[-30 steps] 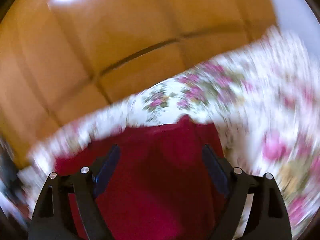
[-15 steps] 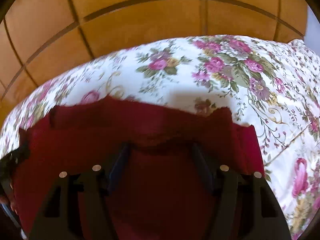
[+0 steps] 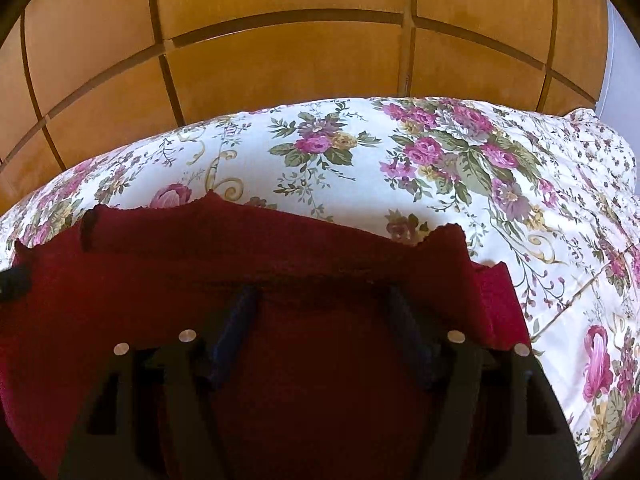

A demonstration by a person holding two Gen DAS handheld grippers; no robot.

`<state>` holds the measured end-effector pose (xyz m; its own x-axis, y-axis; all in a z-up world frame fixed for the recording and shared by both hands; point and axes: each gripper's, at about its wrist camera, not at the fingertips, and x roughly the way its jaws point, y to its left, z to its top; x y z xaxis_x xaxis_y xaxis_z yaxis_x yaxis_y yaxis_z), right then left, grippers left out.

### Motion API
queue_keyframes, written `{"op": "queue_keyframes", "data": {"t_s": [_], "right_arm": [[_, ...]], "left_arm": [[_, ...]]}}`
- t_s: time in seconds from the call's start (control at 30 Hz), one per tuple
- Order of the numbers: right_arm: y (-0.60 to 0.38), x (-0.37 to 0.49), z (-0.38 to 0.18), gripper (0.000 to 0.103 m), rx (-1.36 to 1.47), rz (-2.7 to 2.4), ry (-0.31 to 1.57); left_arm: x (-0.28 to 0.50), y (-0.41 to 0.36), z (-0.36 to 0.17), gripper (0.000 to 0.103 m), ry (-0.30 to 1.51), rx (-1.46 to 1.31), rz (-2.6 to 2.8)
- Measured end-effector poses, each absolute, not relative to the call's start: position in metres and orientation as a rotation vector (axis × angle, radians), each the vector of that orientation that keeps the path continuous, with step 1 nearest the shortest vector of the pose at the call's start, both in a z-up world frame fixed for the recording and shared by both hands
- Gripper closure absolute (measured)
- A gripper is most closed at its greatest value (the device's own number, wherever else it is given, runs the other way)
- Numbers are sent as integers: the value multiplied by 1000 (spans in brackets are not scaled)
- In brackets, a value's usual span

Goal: Fold small clothes

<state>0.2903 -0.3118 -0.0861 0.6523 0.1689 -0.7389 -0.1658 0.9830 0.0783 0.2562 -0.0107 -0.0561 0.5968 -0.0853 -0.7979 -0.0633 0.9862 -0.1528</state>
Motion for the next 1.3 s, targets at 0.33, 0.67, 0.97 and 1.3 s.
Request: {"op": "queue_keyframes", "data": {"t_s": [0.33, 0.67, 0.97, 1.3], "right_arm": [[-312, 291, -86, 32, -4, 181, 842], [-315, 291, -84, 31, 28, 202, 831], [-312, 270, -67, 2, -15, 124, 730], [-349, 193, -51, 2, 137, -33, 725]], "left_arm": [[264, -11, -75, 4, 911, -109, -45], [199, 7, -57, 4, 843, -83, 112], [184, 55, -79, 4, 879, -354, 121], [182, 58, -79, 4, 860, -385, 98]]}}
